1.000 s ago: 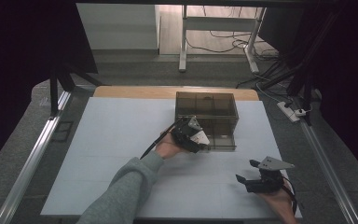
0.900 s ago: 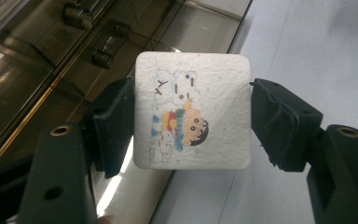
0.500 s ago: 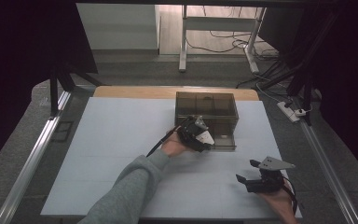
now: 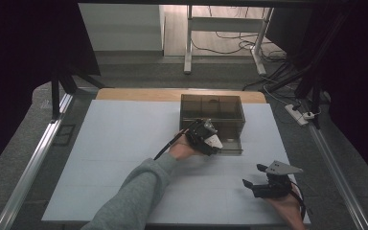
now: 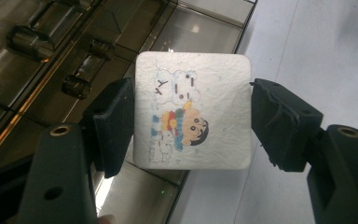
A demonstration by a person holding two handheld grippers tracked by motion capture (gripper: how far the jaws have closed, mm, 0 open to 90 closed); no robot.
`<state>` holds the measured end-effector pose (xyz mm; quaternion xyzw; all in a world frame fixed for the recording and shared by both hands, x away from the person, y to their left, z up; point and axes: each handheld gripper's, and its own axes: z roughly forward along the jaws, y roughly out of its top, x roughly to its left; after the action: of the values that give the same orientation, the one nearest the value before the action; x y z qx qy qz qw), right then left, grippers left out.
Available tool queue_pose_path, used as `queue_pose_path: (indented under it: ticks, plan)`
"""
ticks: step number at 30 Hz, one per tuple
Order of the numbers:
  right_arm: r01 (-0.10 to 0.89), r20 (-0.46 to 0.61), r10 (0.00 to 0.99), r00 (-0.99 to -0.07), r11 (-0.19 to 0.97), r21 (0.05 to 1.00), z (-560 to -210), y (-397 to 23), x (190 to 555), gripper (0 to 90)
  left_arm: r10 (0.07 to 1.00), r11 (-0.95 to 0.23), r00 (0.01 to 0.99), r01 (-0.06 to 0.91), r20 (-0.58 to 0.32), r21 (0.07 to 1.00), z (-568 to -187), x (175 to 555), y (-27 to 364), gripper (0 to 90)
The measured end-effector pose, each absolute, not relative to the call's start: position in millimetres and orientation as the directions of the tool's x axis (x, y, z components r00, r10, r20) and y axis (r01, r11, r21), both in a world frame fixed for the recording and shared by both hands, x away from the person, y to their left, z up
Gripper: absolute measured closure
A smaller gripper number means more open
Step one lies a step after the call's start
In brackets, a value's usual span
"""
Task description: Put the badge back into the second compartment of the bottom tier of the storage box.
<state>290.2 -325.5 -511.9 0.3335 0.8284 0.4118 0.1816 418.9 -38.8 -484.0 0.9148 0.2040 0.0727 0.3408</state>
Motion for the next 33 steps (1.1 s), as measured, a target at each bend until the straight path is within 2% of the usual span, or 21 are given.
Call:
queue_pose_path:
  ticks: [10, 16, 33]
  plan:
    - [0.404, -0.027, 0.703, -0.711, 0.439, 0.802, -512, -326, 290, 16.4, 0.431, -0.684, 0.902, 0.332, -0.006, 0.65, -487, 421, -39, 31.8]
    - [0.405, -0.026, 0.704, -0.71, 0.439, 0.802, -512, -326, 290, 16.4, 0.45, -0.676, 0.893, 0.346, -0.007, 0.65, -486, 423, -35, 25.7]
    - [0.406, -0.026, 0.704, -0.71, 0.439, 0.802, -512, -326, 290, 16.4, 0.455, -0.658, 0.89, 0.352, -0.02, 0.665, -476, 418, -23, 25.9]
